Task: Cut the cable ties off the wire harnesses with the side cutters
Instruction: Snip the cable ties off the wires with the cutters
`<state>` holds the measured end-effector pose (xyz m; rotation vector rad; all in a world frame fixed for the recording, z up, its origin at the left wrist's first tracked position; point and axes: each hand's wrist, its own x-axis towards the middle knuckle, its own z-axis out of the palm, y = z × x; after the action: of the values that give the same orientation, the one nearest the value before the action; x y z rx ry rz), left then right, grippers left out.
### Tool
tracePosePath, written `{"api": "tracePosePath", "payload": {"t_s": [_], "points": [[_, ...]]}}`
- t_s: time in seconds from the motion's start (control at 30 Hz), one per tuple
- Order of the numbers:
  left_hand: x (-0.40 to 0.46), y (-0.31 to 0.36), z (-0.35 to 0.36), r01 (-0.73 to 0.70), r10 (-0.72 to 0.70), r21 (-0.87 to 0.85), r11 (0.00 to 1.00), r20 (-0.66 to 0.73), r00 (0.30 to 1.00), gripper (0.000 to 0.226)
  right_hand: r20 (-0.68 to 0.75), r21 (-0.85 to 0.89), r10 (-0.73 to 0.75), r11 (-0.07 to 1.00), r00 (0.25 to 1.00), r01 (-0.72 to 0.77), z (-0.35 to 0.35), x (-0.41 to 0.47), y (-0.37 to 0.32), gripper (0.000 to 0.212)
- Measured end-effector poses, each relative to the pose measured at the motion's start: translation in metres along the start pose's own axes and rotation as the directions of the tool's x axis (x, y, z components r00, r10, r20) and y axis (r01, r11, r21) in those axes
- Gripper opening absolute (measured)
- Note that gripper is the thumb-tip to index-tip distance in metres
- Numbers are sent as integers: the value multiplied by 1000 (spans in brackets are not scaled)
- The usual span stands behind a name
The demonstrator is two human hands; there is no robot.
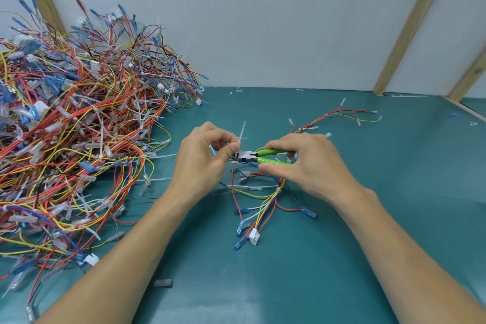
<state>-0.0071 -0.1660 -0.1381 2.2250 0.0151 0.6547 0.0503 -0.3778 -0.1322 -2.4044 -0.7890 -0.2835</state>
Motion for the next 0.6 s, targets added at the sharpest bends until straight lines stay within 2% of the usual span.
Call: {"api": "tracePosePath", "payload": {"t_s": [0.17,0.3,0.47,0.6], "points": [[-1,0,1,-2,2,9,1000,-7,1000,12,0,-33,-13,999,1000,13,-1,0,-1,48],[-2,0,2,-6,6,5,1000,-13,1000,14,-3,-29,-22,999,1000,22,-3,0,-3,52],[-1,-1,3,-11,11,-6,1000,-28,1000,12,-2,-77,4,997,1000,-4,-4,-2,-6,35],[0,-2,2,-23,22,-13,1000,-58,998,8,15,-104,16,994,1000,-14,-1,-3,-8,31]]}}
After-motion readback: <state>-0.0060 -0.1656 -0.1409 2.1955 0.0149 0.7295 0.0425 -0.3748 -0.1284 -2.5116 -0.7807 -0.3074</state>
